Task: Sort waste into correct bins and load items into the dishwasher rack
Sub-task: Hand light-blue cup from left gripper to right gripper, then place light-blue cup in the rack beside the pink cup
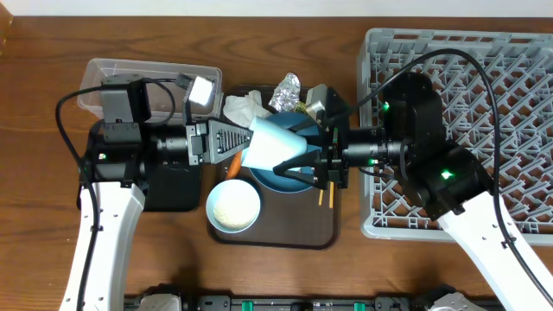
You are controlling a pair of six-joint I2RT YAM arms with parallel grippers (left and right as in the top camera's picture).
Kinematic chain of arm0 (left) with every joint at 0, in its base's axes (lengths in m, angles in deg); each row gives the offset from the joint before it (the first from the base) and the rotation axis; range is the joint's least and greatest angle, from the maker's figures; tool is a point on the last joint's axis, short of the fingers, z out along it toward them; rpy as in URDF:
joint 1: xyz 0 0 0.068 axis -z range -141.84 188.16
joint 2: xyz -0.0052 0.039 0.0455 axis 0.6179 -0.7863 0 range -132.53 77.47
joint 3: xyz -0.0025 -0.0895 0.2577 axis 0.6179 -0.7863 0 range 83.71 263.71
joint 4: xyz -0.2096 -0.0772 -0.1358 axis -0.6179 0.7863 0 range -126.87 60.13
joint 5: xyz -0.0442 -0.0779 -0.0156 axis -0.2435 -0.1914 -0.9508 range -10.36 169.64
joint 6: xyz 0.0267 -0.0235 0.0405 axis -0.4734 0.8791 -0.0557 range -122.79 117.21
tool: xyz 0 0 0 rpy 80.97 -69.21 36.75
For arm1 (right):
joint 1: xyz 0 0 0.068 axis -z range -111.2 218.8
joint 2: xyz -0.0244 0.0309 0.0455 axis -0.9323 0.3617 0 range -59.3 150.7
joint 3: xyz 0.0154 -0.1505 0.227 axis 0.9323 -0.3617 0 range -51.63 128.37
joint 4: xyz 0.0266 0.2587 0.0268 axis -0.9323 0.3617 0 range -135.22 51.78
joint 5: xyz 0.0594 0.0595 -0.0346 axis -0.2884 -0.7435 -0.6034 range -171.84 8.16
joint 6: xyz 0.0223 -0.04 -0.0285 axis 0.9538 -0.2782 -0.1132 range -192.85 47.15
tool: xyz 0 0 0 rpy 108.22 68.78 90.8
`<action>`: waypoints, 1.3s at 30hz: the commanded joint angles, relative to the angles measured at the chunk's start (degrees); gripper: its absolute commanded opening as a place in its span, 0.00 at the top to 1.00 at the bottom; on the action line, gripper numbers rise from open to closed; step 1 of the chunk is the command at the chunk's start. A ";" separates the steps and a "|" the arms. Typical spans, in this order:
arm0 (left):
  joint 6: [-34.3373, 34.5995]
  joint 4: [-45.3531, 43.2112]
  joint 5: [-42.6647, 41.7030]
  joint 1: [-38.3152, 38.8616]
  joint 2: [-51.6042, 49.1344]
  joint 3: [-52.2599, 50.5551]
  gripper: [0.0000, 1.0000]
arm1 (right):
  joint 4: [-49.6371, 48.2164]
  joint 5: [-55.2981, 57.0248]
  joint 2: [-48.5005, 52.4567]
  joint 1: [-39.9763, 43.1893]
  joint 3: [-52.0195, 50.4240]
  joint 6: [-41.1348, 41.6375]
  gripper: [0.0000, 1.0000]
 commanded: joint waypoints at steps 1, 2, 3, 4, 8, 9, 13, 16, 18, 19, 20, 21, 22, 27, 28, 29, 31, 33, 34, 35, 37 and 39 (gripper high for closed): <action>0.11 -1.18 -1.38 0.07 0.15 0.66 0.89 | 1.01 2.97 0.02 0.39 0.74 -0.17 0.49; 0.31 -1.49 -1.36 0.07 0.15 0.66 0.68 | 1.68 4.31 -0.09 0.87 0.74 -0.17 0.50; 0.72 -2.01 -1.36 0.07 0.15 0.66 0.49 | 2.49 5.79 -0.26 1.64 0.74 -0.17 0.51; 1.05 -2.54 -1.38 0.07 0.15 0.66 0.23 | 3.48 6.93 -0.55 2.62 0.74 -0.15 0.51; 1.44 -4.83 -1.36 0.07 0.15 0.66 0.02 | 7.98 9.51 -2.49 8.13 0.76 0.00 0.52; 1.95 -5.18 -1.36 0.07 0.15 0.66 0.02 | 9.42 10.14 -3.19 10.03 0.76 -0.02 0.51; 2.69 -5.68 -1.36 0.07 0.15 0.66 0.02 | 15.76 15.28 -5.97 18.16 0.76 0.04 0.53; 2.69 -5.70 -1.36 0.07 0.15 0.66 0.02 | 20.94 22.88 -7.85 25.49 0.76 1.75 0.52; 2.69 -5.68 -1.36 0.07 0.15 0.66 0.02 | 24.11 28.20 -8.66 30.80 0.76 3.80 0.51; 2.69 -5.68 -1.36 0.07 0.15 0.66 0.02 | 25.40 30.34 -8.79 33.33 0.76 4.76 0.48; 2.69 -5.68 -1.36 0.07 0.15 0.66 0.02 | 26.80 32.72 -8.83 36.20 0.76 6.45 0.48; 2.69 -5.68 -1.36 0.07 0.15 0.66 0.02 | 27.98 34.38 -8.83 38.69 0.76 8.37 0.48; 2.69 -5.68 -1.33 0.07 0.15 0.66 0.02 | 29.24 35.58 -8.79 41.57 0.76 10.10 0.51; 2.69 -5.66 -0.74 0.07 0.15 0.66 0.02 | 32.63 41.77 -7.91 54.49 0.76 17.31 0.49; 2.69 -5.66 -0.72 0.07 0.15 0.66 0.02 | 32.70 42.05 -7.67 56.41 0.76 17.51 0.49; 2.67 -5.68 -0.72 0.07 0.15 0.66 0.02 | 32.74 42.05 -7.08 59.30 0.76 17.66 0.49; 2.69 -5.66 -0.74 0.07 0.15 0.66 0.02 | 33.16 41.99 -5.86 63.67 0.76 18.93 0.49; 2.69 -5.66 -0.72 0.07 0.15 0.66 0.02 | 33.77 41.99 -4.42 66.95 0.76 19.43 0.49; 2.67 -5.66 -0.72 0.07 0.15 0.66 0.02 | 34.27 41.83 -3.43 68.46 0.76 19.43 0.49; 2.67 -5.66 -0.72 0.07 0.15 0.66 0.02 | 34.77 41.48 -2.58 69.55 0.76 19.41 0.49; 2.67 -5.66 -0.72 0.07 0.15 0.66 0.02 | 35.91 41.46 -0.48 71.36 0.74 19.41 0.48; 2.69 -5.66 -0.72 0.07 0.15 0.66 0.02 | 36.59 41.57 1.60 72.63 0.74 19.34 0.49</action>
